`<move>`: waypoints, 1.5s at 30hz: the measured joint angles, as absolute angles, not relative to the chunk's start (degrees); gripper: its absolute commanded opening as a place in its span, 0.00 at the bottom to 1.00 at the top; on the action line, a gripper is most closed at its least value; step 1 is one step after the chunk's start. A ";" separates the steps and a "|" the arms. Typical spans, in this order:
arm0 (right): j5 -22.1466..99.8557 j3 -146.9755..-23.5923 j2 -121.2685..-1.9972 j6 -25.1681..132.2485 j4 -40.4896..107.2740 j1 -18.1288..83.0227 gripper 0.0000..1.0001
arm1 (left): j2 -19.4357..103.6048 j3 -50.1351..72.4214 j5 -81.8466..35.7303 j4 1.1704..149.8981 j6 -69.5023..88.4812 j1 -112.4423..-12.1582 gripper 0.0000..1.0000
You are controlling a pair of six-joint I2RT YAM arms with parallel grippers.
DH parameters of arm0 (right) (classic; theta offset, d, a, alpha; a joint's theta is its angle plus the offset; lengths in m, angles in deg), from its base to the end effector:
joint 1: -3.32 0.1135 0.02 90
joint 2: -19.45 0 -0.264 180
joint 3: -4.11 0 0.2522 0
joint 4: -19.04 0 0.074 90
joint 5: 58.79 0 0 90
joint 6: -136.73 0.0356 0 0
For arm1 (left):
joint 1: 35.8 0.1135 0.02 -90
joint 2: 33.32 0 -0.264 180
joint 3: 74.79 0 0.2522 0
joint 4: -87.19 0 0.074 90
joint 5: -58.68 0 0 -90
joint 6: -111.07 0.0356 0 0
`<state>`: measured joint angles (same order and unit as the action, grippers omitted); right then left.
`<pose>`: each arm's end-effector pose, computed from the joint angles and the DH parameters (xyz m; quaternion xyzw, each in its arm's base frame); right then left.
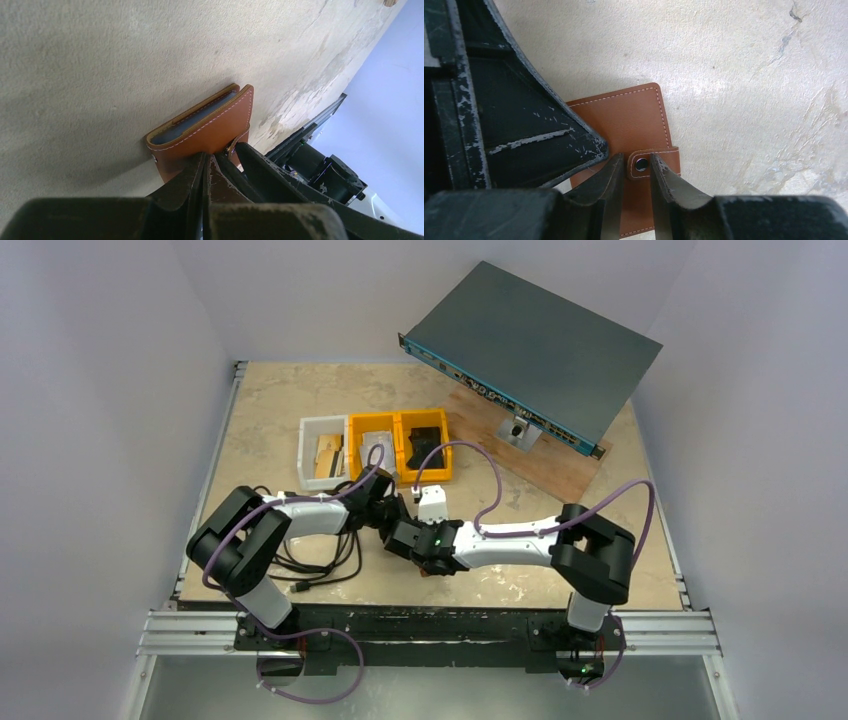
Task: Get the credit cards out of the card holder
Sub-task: Open the card holder at the center of the board.
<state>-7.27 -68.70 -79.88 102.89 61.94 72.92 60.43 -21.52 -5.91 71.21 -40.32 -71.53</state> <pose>0.1338 0.2962 0.1660 -0.0502 0.9295 0.0023 0.3655 0.2247 -0.1804 0.1247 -0.1455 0.9248 -0.3504 0.0284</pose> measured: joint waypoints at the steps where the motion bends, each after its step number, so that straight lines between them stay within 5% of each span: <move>1: -7.77 -69.26 -80.41 102.87 62.53 73.05 0.16 | 60.43 -21.52 -5.89 71.19 -40.29 -71.48 0.00; 5: -9.87 -70.95 -82.11 102.97 64.61 73.62 0.00 | 60.43 -21.52 -5.78 71.04 -40.23 -71.35 0.00; 40: -7.53 -68.61 -69.46 108.00 76.70 72.25 0.00 | 59.32 -20.54 -5.78 66.88 -36.67 -70.06 0.00; 45: -6.76 -69.33 -60.45 107.11 76.76 72.25 0.00 | 53.16 -20.54 -12.21 58.56 -32.64 -69.14 0.17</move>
